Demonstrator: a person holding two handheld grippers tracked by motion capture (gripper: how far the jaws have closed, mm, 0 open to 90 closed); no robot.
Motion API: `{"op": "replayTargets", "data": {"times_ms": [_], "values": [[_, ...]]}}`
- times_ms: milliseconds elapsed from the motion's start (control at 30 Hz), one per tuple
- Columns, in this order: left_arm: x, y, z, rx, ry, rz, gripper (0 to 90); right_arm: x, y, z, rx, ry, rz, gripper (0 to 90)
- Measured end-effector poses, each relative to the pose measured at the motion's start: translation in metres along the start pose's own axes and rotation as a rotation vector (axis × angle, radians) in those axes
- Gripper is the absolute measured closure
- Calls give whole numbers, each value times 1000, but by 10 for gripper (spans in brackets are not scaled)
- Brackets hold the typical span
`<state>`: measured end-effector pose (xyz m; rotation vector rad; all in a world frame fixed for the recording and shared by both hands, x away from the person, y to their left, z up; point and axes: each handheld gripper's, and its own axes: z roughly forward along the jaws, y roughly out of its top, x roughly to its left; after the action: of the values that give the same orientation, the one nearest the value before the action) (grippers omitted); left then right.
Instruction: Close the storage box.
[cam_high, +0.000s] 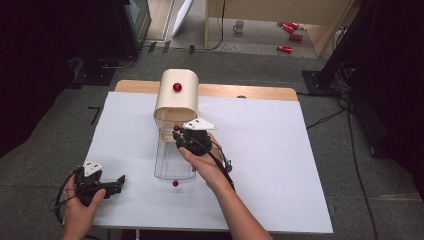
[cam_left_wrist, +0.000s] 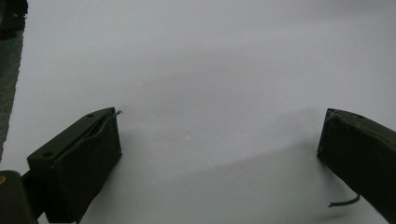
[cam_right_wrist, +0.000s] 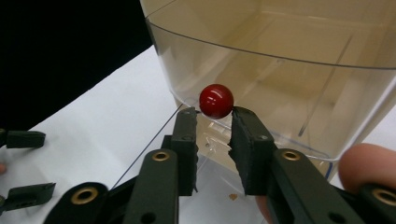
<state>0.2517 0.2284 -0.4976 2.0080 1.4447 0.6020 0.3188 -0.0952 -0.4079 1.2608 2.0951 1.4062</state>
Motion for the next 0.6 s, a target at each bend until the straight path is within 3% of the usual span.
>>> {"op": "replayTargets", "data": {"times_ms": [67,100,167,200,233,300,333,467,600], "values": [[0,0,0,0,0,0,0,0,-1,-1,1,7,2,681],[0,0,0,0,0,0,0,-1,-2,-5,2,29,5,610],[0,0,0,-1,0,0,0,-1,-4,-7,-1,43,5,567],[0,0,0,0,0,0,0,-2,-7,-11,-3,59,2,483],[0,0,0,0,0,0,0,-2,-7,-11,-3,59,2,483],[0,0,0,0,0,0,0,-3,-11,-15,-1,70,-11,362],[0,0,0,0,1,0,0,-3,-15,-19,0,68,-26,250],[0,0,0,0,1,0,0,-4,-24,-28,3,37,-36,144],[0,0,0,-1,0,-3,0,-6,-30,-36,2,28,-15,141]]}}
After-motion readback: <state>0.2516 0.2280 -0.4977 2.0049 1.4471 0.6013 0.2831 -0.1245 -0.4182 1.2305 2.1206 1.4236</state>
